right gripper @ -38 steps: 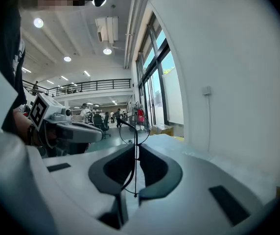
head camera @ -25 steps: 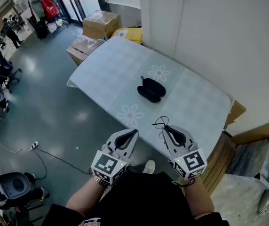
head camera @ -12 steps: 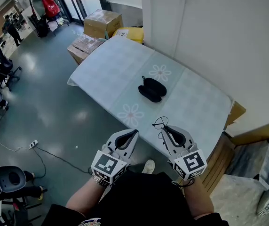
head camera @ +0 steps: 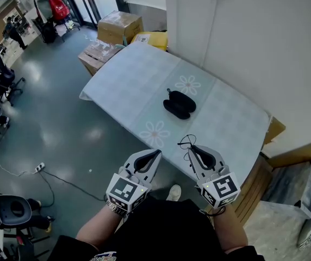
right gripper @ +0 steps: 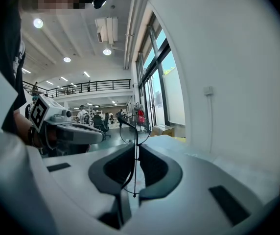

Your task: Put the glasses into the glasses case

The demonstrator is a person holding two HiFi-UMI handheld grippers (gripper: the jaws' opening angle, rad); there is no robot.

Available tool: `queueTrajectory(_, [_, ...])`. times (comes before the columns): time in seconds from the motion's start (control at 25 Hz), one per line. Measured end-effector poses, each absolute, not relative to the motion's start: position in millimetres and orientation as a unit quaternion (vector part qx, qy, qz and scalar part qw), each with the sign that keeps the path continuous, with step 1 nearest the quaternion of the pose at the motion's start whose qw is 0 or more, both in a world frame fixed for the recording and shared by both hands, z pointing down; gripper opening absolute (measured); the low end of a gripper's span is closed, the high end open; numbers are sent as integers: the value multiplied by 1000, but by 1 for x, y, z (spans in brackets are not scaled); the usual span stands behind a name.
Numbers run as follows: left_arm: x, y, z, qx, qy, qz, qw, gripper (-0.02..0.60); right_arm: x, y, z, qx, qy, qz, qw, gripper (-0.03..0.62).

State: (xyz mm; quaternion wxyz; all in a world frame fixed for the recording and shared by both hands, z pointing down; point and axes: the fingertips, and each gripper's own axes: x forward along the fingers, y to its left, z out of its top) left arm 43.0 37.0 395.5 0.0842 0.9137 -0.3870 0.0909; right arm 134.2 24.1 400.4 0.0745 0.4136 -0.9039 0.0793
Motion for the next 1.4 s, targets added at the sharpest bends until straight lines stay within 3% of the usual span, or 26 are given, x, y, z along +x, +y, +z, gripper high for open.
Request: queueTrajectory(1.4, [-28, -19, 398, 942, -310, 88, 94, 28, 57, -12, 399, 478, -869, 96, 77, 51])
